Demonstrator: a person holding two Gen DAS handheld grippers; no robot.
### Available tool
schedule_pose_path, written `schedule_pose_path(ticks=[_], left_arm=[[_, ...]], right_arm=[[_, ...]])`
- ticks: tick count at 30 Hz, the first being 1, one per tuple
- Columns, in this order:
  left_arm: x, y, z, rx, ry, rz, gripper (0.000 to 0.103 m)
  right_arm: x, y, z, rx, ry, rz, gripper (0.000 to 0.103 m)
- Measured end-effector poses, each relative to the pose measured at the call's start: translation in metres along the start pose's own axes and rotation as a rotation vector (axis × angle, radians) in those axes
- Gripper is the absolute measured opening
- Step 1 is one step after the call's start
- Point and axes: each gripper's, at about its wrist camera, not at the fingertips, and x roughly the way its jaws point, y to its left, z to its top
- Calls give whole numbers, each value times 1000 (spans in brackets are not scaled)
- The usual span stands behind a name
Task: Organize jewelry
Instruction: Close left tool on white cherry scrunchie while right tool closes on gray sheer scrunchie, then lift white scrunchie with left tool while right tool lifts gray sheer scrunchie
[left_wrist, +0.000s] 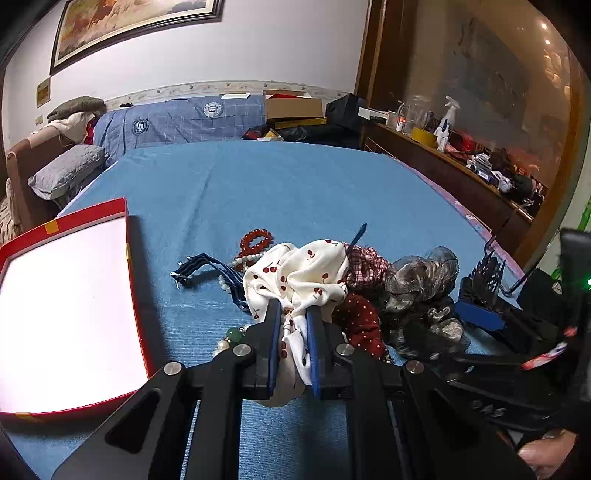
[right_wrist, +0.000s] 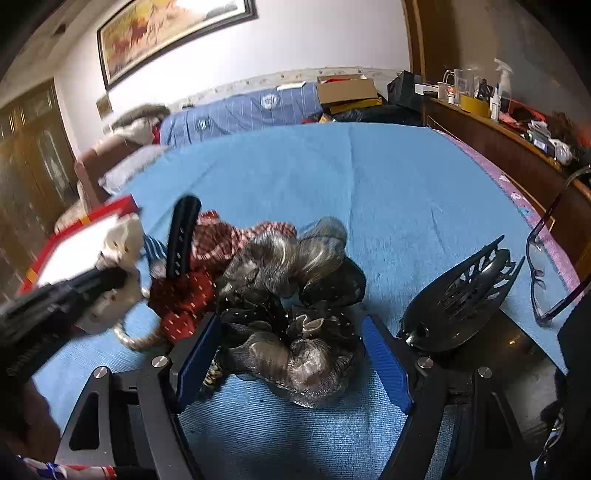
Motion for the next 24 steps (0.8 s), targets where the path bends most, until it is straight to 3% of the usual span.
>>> schedule_pose_path(ticks=[3, 5, 6, 9, 12, 18, 24], left_arm=[[0, -3, -1, 9, -5, 5, 12], [0, -3, -1, 10, -4, 5, 12], [0, -3, -1, 10, -6, 6, 12], [0, -4, -1, 14, -13, 13, 12], [-1, -4, -2, 16, -20, 18, 12], [-5, -5, -3, 21, -40, 24, 12], [-5, -7, -4, 27, -43, 24, 12]], right_arm=[[12, -1, 0, -19, 53, -14, 80], [12, -6, 1, 2, 47, 18, 66], [12, -10, 0, 15, 48, 28, 50], [8, -16, -2, 46, 31, 57, 36], [-2, -12, -2, 45, -14, 78, 32], [-35, -15, 3, 88, -182, 136, 32], [-39, -16, 5, 121, -199, 157, 32]])
